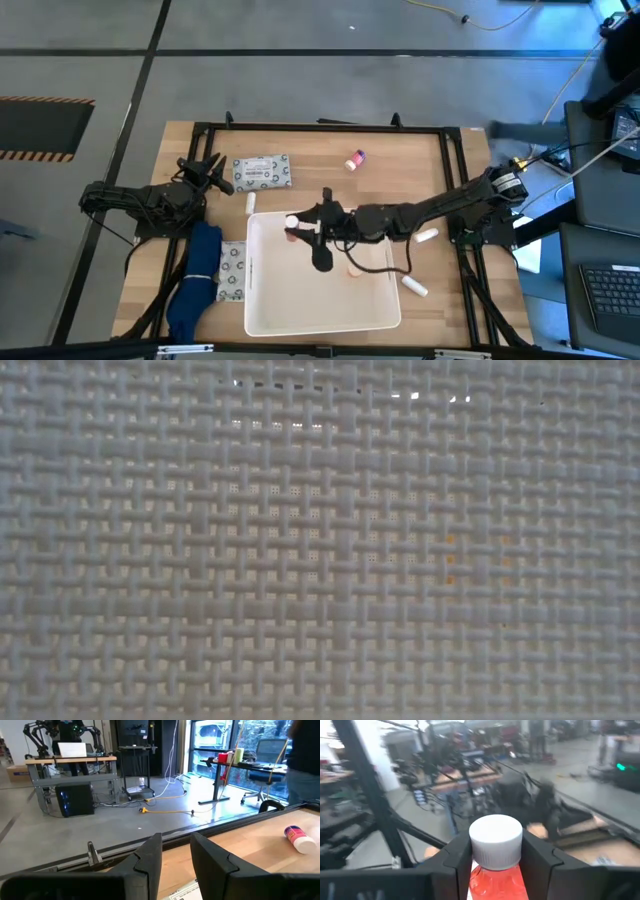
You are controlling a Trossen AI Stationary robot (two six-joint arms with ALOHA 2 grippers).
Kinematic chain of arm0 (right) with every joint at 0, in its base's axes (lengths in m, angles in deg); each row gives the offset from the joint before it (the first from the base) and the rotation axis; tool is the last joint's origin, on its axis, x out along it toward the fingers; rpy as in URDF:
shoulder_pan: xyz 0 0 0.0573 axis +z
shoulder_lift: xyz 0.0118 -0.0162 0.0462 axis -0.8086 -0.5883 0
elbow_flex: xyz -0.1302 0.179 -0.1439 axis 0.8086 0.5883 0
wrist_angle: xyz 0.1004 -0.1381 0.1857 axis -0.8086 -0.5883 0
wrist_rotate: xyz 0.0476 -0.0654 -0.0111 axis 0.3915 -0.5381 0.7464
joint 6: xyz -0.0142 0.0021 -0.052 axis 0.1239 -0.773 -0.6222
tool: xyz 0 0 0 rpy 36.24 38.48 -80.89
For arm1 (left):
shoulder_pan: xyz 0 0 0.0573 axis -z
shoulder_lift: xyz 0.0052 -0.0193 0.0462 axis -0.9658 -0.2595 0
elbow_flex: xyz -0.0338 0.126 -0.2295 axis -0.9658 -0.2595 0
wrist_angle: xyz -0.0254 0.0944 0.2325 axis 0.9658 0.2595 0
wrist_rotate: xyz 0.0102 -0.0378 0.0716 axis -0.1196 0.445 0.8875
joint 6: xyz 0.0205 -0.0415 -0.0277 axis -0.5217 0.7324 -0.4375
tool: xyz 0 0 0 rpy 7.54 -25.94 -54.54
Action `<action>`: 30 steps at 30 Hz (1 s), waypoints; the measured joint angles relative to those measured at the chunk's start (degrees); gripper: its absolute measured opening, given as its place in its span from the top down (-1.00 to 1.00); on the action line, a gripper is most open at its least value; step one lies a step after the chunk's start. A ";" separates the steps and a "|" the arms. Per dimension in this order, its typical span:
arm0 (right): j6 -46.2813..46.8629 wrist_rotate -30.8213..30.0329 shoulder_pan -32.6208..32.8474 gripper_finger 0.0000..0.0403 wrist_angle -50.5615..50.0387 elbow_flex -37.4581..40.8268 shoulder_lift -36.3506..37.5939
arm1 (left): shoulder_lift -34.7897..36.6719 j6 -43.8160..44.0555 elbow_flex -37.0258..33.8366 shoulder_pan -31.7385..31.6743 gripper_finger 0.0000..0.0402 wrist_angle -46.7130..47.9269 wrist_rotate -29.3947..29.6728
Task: Pick & place medical supplies in basket/bin
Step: Put the red pill bottle into the white bin
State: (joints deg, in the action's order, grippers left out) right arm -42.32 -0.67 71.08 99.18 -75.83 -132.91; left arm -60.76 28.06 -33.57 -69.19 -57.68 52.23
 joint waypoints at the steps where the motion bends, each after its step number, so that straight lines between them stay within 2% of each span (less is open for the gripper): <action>1: 0.35 -1.28 0.33 0.35 -0.10 0.75 0.00 | 0.00 0.00 0.00 -0.01 0.51 0.00 0.00; 10: -0.13 -2.06 3.08 0.35 1.00 1.16 -0.45 | -0.01 0.17 0.00 -0.02 0.51 -0.02 -0.03; 15: -0.71 -1.92 3.08 0.35 2.62 1.27 -4.33 | -0.01 0.15 0.00 -0.02 0.51 -0.02 -0.03; 23: -1.76 1.82 3.13 0.35 5.43 1.21 -7.59 | -0.02 0.20 0.00 -0.02 0.51 -0.04 -0.04; 27: -3.08 1.73 2.98 0.35 9.77 1.06 -10.15 | -0.01 0.20 0.00 -0.02 0.51 -0.25 -0.07; 30: -4.22 2.01 2.94 0.35 7.79 -1.34 -12.75 | -0.02 0.17 0.00 -0.02 0.51 -0.29 -0.07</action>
State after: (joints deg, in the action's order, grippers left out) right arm -46.55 1.34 74.02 106.97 -77.17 -145.66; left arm -60.78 28.23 -33.57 -69.20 -57.97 52.17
